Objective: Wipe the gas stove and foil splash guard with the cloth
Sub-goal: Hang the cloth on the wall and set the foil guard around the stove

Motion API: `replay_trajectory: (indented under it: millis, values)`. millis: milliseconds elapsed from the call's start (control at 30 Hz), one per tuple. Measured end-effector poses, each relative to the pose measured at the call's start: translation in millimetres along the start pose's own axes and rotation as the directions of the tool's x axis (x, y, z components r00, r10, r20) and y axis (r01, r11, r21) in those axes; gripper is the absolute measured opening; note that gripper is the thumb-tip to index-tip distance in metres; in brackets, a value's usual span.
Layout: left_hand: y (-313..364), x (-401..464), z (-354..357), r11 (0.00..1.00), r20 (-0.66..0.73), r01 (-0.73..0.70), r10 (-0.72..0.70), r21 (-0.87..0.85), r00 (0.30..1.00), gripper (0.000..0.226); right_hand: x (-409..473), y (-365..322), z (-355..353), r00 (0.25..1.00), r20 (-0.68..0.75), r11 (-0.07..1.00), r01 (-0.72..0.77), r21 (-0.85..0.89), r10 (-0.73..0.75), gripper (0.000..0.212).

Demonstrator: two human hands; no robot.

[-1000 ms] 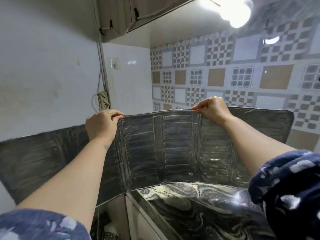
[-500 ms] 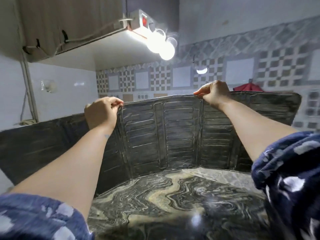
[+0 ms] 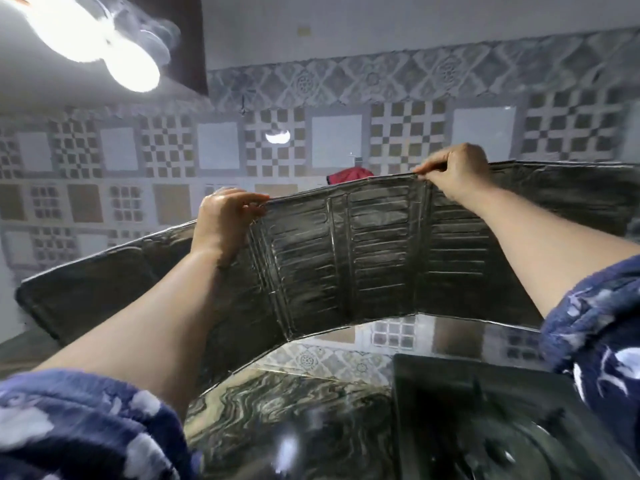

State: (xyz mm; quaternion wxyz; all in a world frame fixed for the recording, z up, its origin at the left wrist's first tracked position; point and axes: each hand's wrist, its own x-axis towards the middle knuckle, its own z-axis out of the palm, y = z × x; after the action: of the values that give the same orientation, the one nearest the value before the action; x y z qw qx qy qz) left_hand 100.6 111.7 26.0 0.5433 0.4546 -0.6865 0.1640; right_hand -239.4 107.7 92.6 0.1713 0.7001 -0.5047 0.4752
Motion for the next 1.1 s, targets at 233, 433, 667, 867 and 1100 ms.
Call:
replay_trajectory:
  millis: [233,433,667,867,1100]
  values:
    - [25.7,10.5,104.0,0.996,0.017,-0.074,0.075,-0.047,0.997,0.017,-3.7,87.2,-7.4,0.994,0.019,0.991,-0.106,-0.080,0.108,0.017]
    - [33.5,0.9,160.5,0.992,0.084,-0.084,0.092,-0.098,0.992,0.017,-12.2,139.8,3.0,0.989,0.054,0.986,-0.135,-0.103,0.141,0.017]
    - [48.0,-20.4,208.9,0.992,0.202,0.063,-0.040,-0.109,0.979,0.019,-38.1,193.5,19.8,0.962,0.134,0.970,-0.232,-0.068,0.240,0.015]
    - [57.2,-34.4,238.7,0.985,0.301,0.164,-0.143,-0.047,0.943,0.018,-65.9,227.4,33.5,0.930,0.171,0.946,-0.321,-0.054,0.325,0.015]
    - [64.3,-49.9,269.7,0.975,0.385,0.220,-0.198,-0.014,0.902,0.017,-89.1,257.1,44.9,0.906,0.217,0.931,-0.360,-0.059,0.364,0.016]
